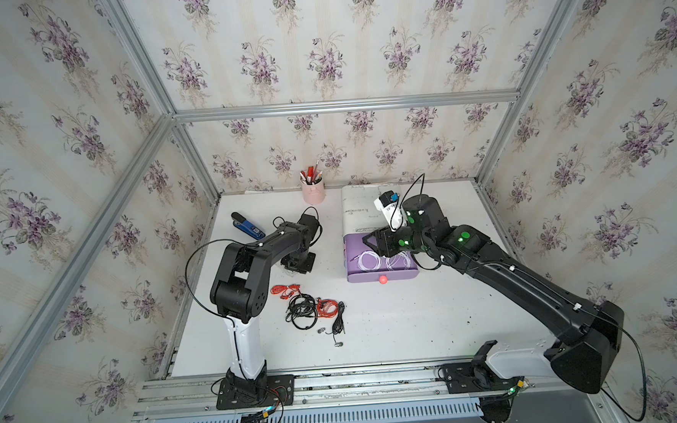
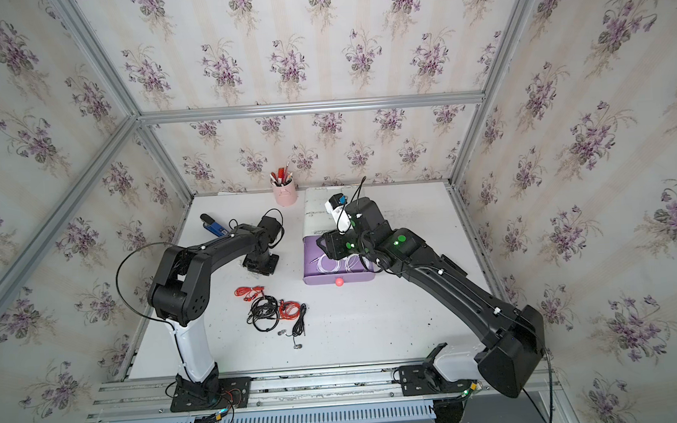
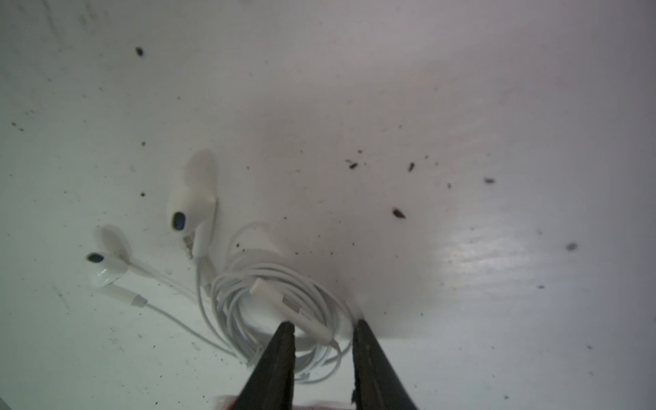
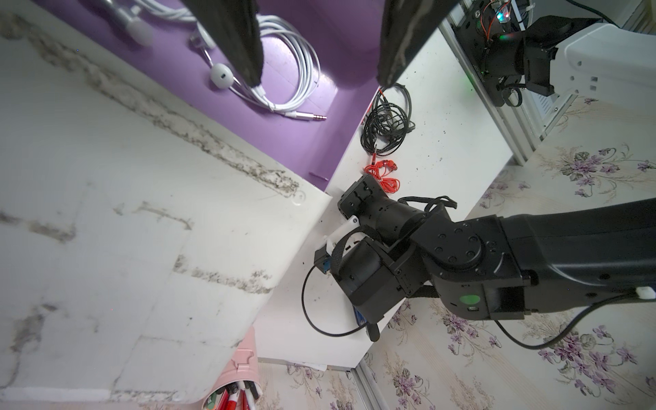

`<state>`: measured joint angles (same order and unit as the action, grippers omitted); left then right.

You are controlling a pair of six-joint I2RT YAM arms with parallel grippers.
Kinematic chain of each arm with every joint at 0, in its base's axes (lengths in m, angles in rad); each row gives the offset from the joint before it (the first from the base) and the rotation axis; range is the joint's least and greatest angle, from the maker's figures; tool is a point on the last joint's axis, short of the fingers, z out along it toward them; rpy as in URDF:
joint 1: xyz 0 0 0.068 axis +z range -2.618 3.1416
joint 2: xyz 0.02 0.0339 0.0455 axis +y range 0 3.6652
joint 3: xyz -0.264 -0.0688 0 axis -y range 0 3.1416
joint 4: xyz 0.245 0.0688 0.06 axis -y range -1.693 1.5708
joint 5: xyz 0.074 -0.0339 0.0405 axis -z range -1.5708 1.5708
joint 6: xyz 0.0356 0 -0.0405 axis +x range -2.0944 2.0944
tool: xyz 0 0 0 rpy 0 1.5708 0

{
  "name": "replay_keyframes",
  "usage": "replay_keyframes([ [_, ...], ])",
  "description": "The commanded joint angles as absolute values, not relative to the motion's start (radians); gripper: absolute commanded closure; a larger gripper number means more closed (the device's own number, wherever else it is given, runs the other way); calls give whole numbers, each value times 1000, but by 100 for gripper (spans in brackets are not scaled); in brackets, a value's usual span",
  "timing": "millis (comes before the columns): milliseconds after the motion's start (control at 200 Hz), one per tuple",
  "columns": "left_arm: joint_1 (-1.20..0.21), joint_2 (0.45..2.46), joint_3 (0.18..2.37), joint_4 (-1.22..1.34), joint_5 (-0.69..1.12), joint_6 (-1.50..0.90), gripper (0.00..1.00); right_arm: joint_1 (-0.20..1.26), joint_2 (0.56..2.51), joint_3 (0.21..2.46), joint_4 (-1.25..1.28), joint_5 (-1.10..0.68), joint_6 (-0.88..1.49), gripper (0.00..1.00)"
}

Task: Place the wired earphones into the drawer by color
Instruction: Pick up the wired earphones from the center of the board.

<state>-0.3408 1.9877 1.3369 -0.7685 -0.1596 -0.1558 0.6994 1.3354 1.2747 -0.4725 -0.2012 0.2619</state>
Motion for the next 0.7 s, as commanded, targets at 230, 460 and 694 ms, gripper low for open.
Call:
replay_keyframes([
  [230,-334,2022,1328,-833,-166,-155,78,699,1320,1287,-463,-199,258,45],
  [460,-334,2020,1316,-831,-122,-156,87,699,1308,1287,-471,-196,262,45],
  [694,-333,1957,1298,-816,-71,-165,92,699,1306,1287,-471,-193,269,45],
])
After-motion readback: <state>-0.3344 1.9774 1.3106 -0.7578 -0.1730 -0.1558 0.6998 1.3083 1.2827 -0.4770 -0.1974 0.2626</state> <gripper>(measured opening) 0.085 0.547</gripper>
